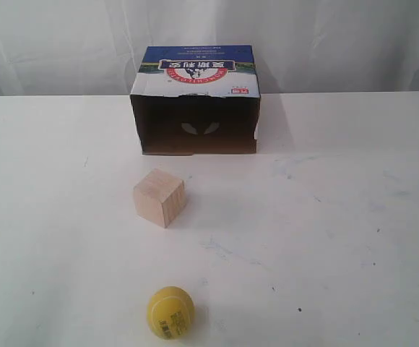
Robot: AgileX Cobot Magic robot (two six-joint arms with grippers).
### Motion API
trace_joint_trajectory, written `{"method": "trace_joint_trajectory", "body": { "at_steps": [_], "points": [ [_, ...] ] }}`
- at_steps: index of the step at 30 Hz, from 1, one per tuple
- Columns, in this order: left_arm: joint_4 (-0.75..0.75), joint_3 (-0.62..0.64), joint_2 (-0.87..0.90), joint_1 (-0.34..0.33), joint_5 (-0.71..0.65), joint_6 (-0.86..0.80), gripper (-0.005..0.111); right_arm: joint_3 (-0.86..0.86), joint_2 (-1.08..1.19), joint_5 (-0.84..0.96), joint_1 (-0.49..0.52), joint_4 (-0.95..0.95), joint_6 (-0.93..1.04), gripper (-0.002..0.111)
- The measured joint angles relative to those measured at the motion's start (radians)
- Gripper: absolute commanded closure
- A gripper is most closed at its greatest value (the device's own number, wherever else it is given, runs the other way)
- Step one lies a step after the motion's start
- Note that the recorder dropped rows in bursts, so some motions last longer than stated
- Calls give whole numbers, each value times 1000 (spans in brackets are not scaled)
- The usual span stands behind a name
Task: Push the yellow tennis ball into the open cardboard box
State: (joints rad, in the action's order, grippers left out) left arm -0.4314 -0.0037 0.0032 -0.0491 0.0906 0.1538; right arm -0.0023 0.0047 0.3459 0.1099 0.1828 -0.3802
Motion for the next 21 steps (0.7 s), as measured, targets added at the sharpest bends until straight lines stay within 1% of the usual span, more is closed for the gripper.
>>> {"method": "trace_joint_trajectory", "body": {
  "at_steps": [4, 9, 11, 13, 16, 18, 21],
  "points": [
    [-53, -41, 0, 0, 39, 83, 107, 0, 0, 0, 0, 0, 0, 108],
    [-54, -173, 0, 0, 37, 178, 107, 0, 0, 0, 0, 0, 0, 108],
    [14, -238, -2, 0, 33, 178, 107, 0, 0, 0, 0, 0, 0, 108],
    [119, -291, -2, 0, 23, 172, 107, 0, 0, 0, 0, 0, 0, 108],
    [246, -360, -3, 0, -33, 168, 107, 0, 0, 0, 0, 0, 0, 108],
    [285, -392, -3, 0, -85, 167, 107, 0, 0, 0, 0, 0, 0, 108],
    [309, -408, -3, 4, -156, 164, 107, 0, 0, 0, 0, 0, 0, 108]
  ]
}}
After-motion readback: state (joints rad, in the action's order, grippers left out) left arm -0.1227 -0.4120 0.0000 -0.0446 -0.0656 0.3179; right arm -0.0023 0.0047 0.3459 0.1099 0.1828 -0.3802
